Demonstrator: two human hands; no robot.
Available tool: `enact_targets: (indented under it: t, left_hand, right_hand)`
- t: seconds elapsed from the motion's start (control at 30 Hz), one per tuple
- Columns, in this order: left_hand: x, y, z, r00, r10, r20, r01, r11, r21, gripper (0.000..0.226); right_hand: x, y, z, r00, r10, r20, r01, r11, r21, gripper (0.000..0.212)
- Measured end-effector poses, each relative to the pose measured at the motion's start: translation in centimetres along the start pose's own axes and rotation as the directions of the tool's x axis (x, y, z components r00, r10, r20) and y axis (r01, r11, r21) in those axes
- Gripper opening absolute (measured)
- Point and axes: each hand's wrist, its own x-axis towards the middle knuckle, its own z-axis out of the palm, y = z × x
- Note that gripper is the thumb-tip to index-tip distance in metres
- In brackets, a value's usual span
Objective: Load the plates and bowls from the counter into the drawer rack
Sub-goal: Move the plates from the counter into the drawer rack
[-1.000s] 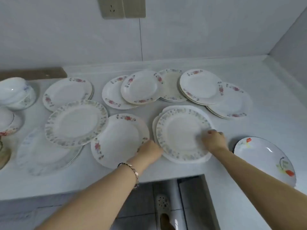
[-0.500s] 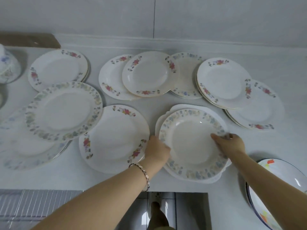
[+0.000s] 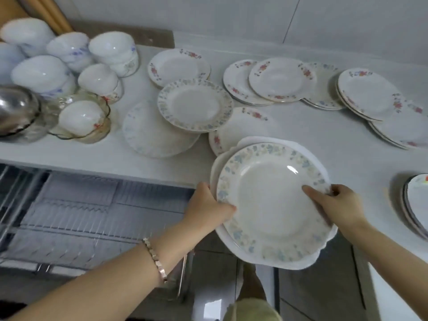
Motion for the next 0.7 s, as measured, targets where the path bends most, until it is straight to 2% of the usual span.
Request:
enact_targets:
  t: [0.1,0.23,0.33,0.43,0.57,0.7]
  left_hand:
    - [-3.1,-5.2,-6.4,0.995,-0.098,-0.017,0.099,0.993,0.069,0.041]
    - [-5.4,-10.9,-12.8,0.963,-0.269,0.001,0.265,0.949,0.169,0.049]
    - [-5.8,-14.4,-15.7,0.938,-0.345,-0.023,0.340,0.908,0.246,0.049]
    - [-4.8,-17.5,-17.8,0.913,-0.405,-0.056,0.405,0.880,0.247,0.049]
    - [-1.5,-21.3,-20.2,0.892,-0.441,-0.102,0.452,0.876,0.169,0.046]
    - [3.2,-25.0,-22.2,0.902,-0.403,-0.159,0.422,0.899,0.117,0.023]
  right_hand:
    - [-7.2,-0.2,5.8,0.994,0.027,0.105,-0.029,0.999,0.018,0.048]
    - [-14.3,1.3,13.1,0.963,0.114,0.246,-0.114,0.993,-0.017,0.053]
    - [-17.4,2.3,18.0,0.928,0.193,0.318,-0.183,0.981,-0.064,0.057]
    - [-18.3,2.5,22.3,0.908,0.230,0.350,-0.224,0.973,-0.057,0.065]
    - [-17.0,1.8,27.9,0.903,0.232,0.362,-0.212,0.973,-0.093,0.054]
    - [-14.5,0.6,33.7,0.912,0.111,0.395,-0.050,0.986,-0.161,0.052]
